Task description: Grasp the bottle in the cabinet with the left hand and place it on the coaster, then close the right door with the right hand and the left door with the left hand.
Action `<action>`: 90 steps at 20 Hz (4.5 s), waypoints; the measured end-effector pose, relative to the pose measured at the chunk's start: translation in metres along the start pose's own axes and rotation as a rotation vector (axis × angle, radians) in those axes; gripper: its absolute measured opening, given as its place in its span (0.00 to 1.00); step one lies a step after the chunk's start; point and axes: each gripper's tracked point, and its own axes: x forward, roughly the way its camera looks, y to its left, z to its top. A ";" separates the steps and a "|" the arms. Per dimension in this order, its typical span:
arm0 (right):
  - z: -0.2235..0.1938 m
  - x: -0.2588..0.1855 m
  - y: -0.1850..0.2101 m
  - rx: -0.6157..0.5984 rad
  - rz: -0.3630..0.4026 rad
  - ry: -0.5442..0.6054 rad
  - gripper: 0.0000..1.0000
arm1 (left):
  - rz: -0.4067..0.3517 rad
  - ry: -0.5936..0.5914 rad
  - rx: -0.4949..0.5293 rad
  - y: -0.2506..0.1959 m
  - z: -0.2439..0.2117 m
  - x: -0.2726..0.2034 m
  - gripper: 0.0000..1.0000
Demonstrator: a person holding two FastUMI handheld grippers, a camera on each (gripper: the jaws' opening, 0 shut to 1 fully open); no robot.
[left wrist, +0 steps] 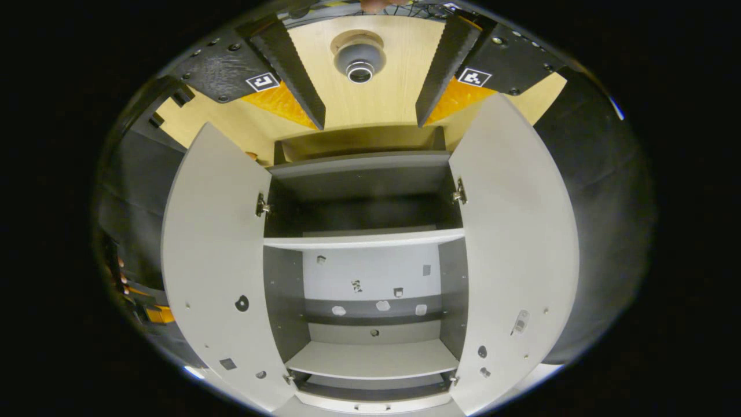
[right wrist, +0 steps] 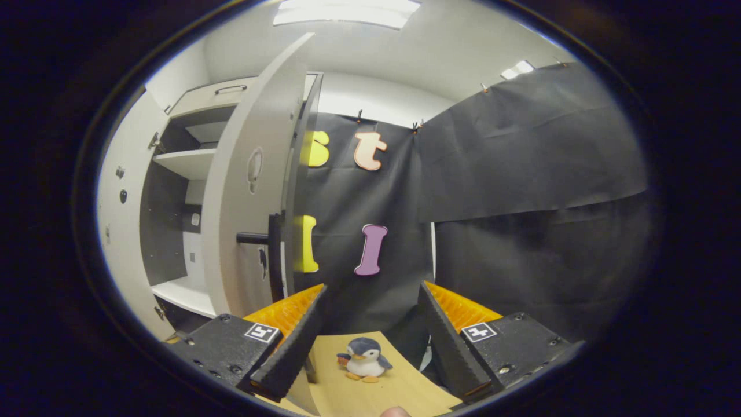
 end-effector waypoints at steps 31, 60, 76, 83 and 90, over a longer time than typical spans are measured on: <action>-0.002 -0.006 0.160 -0.045 0.416 0.060 0.95 | 0.310 -0.201 -0.124 0.171 0.131 -0.076 0.99; -0.014 -0.042 0.164 -0.076 0.358 0.085 0.95 | 0.390 -0.245 -0.034 0.295 0.215 -0.055 0.87; -0.024 -0.039 0.147 -0.062 0.380 0.101 0.95 | 0.277 -0.245 -0.077 0.236 0.219 -0.048 0.90; -0.025 -0.043 0.132 -0.065 0.361 0.103 0.95 | 0.153 -0.263 -0.054 0.177 0.227 -0.030 0.94; -0.023 -0.048 0.105 -0.069 0.320 0.100 0.95 | 0.016 -0.290 -0.090 0.123 0.247 -0.007 0.93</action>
